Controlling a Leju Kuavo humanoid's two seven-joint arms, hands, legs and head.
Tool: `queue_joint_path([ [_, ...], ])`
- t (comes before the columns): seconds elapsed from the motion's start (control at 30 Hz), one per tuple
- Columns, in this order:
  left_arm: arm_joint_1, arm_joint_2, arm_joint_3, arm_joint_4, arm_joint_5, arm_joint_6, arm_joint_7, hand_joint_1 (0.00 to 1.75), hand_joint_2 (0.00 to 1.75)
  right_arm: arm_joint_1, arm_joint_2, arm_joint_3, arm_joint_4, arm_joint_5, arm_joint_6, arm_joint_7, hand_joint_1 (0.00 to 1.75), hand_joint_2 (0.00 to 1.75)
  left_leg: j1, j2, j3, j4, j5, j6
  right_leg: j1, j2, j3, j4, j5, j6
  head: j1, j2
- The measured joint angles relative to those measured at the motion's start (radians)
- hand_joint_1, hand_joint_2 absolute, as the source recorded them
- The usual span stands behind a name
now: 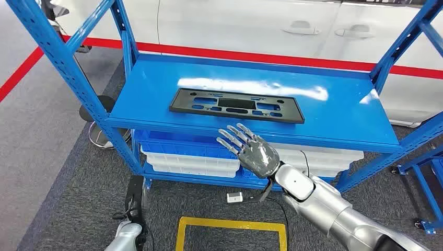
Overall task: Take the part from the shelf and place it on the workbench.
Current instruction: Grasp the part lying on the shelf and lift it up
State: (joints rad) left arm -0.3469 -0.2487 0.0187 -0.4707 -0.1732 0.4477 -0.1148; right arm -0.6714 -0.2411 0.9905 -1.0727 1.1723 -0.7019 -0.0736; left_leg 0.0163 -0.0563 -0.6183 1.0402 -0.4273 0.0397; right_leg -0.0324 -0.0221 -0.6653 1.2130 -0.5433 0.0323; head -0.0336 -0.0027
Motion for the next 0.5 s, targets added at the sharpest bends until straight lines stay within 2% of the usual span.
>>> queue_joint_path([
  [0.1, 0.000, -0.002, 0.000, 0.000, 0.002, 0.002, 0.000, 0.00, 0.00, 0.000, 0.008, 0.007, 0.006, -0.003, 0.000, 0.002, 0.00, 1.75, -0.004, -0.005, 0.004, 0.000, -0.005, 0.004, 0.002, 0.005, -0.063, 0.087, -0.015, -0.006, 0.000, 0.000],
  [0.13, 0.000, -0.003, 0.000, 0.000, 0.003, 0.002, 0.000, 0.00, 0.00, 0.001, 0.010, 0.011, 0.009, -0.004, 0.000, 0.003, 0.00, 1.75, -0.006, -0.008, 0.009, 0.001, -0.009, 0.005, 0.004, 0.006, -0.073, 0.086, 0.003, -0.012, 0.000, 0.000],
  [0.17, 0.000, -0.003, 0.000, 0.000, 0.003, 0.003, 0.000, 0.00, 0.00, 0.000, 0.011, 0.014, 0.011, -0.004, 0.000, 0.003, 0.00, 1.75, -0.009, -0.010, 0.015, 0.000, -0.014, 0.005, 0.008, 0.006, -0.063, 0.045, 0.040, -0.021, 0.000, 0.000],
  [0.2, -0.001, -0.005, 0.000, 0.000, 0.003, 0.003, 0.000, 0.00, 0.00, -0.001, 0.011, 0.017, 0.012, -0.005, 0.000, 0.003, 0.00, 1.75, -0.012, -0.011, 0.023, 0.000, -0.019, 0.005, 0.014, 0.003, -0.041, -0.021, 0.086, -0.034, 0.000, 0.000],
  [0.23, -0.002, -0.006, 0.000, 0.000, 0.003, 0.003, 0.000, 0.00, 0.00, -0.003, 0.012, 0.018, 0.013, -0.005, 0.000, 0.004, 0.00, 1.75, -0.014, -0.012, 0.029, -0.002, -0.023, 0.004, 0.023, -0.004, -0.018, -0.080, 0.119, -0.047, 0.000, 0.000],
  [0.27, -0.002, -0.008, 0.000, 0.000, 0.003, 0.003, 0.000, 0.00, 0.00, -0.006, 0.013, 0.020, 0.014, -0.006, 0.000, 0.005, 0.00, 1.75, -0.015, -0.011, 0.033, -0.005, -0.027, 0.002, 0.032, -0.011, 0.005, -0.134, 0.137, -0.058, 0.000, 0.000],
  [0.3, -0.003, -0.009, 0.000, 0.000, 0.004, 0.003, 0.001, 0.00, 0.00, -0.009, 0.014, 0.021, 0.016, -0.007, 0.000, 0.006, 0.00, 1.75, -0.014, -0.010, 0.035, -0.008, -0.029, -0.002, 0.038, -0.019, 0.019, -0.166, 0.140, -0.065, 0.000, 0.000],
  [0.33, -0.003, -0.009, 0.000, 0.001, 0.004, 0.003, 0.002, 0.00, 0.00, -0.012, 0.015, 0.023, 0.017, -0.008, 0.000, 0.007, 0.00, 1.75, -0.016, -0.005, 0.035, -0.008, -0.028, -0.008, 0.044, -0.025, 0.028, -0.181, 0.132, -0.067, 0.000, 0.000],
  [0.43, -0.008, -0.009, 0.000, 0.002, 0.004, 0.003, 0.006, 0.00, 0.00, -0.016, 0.015, 0.027, 0.022, -0.016, -0.001, 0.012, 0.00, 1.75, -0.019, 0.016, 0.032, 0.017, -0.035, -0.023, 0.042, -0.033, 0.057, -0.218, 0.129, -0.065, 0.000, 0.000],
  [0.5, -0.018, -0.009, 0.000, 0.003, 0.003, 0.002, 0.011, 0.00, 0.00, -0.021, 0.009, 0.029, 0.027, -0.027, -0.001, 0.018, 0.00, 1.75, -0.016, 0.024, -0.008, 0.092, -0.079, -0.039, 0.036, -0.041, 0.071, -0.229, 0.127, -0.066, 0.000, 0.000],
])
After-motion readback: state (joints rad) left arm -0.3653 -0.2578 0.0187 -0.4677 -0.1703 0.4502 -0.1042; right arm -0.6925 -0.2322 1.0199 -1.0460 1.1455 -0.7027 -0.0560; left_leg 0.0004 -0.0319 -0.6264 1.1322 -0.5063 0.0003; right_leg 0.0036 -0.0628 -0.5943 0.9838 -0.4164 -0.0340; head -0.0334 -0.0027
